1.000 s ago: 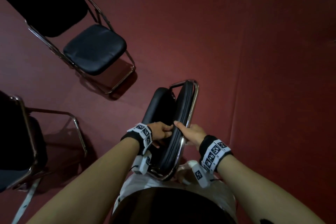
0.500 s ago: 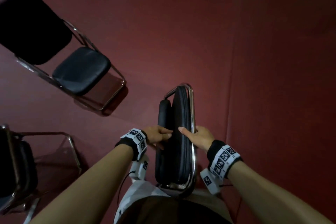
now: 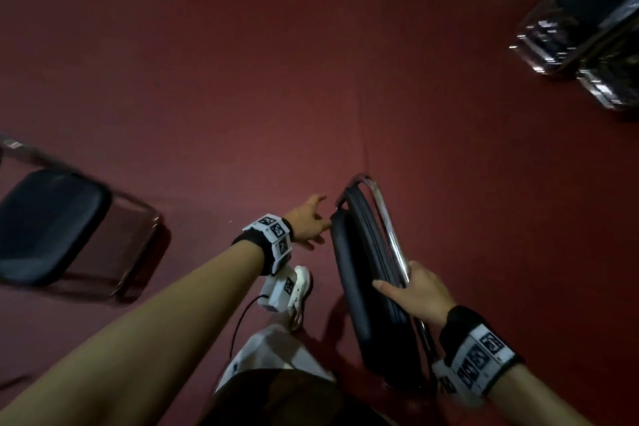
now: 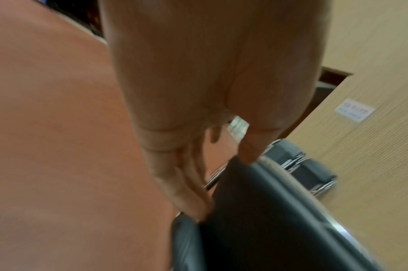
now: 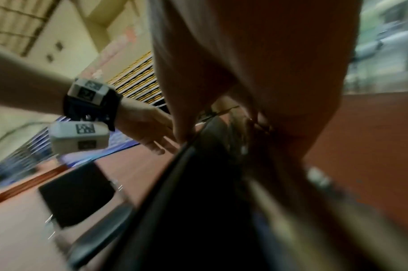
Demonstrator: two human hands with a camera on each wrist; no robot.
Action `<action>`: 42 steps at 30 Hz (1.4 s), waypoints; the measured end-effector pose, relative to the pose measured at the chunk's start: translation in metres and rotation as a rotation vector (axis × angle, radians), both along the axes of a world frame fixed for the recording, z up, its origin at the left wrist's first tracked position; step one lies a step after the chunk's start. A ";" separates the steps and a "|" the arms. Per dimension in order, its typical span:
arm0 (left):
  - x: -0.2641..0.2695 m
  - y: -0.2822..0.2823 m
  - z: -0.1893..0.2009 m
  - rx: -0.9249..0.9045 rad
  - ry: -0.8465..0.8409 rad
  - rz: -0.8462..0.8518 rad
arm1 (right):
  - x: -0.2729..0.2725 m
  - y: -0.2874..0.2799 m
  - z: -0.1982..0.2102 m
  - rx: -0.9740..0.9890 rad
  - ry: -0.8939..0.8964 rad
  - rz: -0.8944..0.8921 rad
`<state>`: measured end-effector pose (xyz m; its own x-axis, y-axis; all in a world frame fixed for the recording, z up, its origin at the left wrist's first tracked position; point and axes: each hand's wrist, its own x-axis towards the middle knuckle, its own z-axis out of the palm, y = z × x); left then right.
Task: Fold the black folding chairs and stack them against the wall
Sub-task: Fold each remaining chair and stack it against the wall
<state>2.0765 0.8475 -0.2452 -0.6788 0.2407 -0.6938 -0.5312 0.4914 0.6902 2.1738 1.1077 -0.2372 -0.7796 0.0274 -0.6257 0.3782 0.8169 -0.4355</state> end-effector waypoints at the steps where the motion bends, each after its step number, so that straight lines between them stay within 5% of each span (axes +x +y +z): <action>1: -0.028 0.014 0.005 0.000 0.011 -0.018 | -0.010 0.017 0.008 0.031 -0.027 0.020; 5: -0.105 0.064 0.011 -0.068 0.166 -0.211 | -0.044 0.062 0.023 0.162 -0.134 0.129; 8: -0.139 0.136 0.029 -0.305 0.484 -0.725 | -0.053 0.097 0.039 0.225 -0.237 0.097; 10: -0.162 0.190 0.038 -0.293 0.624 -1.000 | -0.058 0.115 0.053 0.230 -0.272 0.023; 13: -0.172 0.231 0.036 -0.227 0.591 -1.399 | -0.063 0.125 0.062 0.223 -0.292 0.018; 16: -0.169 0.251 0.026 -0.350 0.512 -1.749 | -0.058 0.138 0.045 0.282 -0.276 0.066; 19: -0.172 0.268 0.004 -0.370 0.541 -1.819 | -0.057 0.157 0.024 0.260 -0.303 0.108; 22: -0.194 0.301 -0.011 -0.375 0.438 -1.935 | -0.069 0.185 0.011 0.208 -0.283 0.131; 27: -0.251 0.376 -0.026 -0.375 0.184 -1.888 | -0.110 0.261 -0.004 0.153 -0.350 0.136; 37: -0.310 0.478 -0.021 -0.461 0.289 -1.872 | -0.195 0.374 -0.022 0.113 -0.290 0.210; 42: -0.357 0.503 -0.015 -0.412 0.191 -1.763 | -0.248 0.416 -0.016 0.131 -0.317 0.230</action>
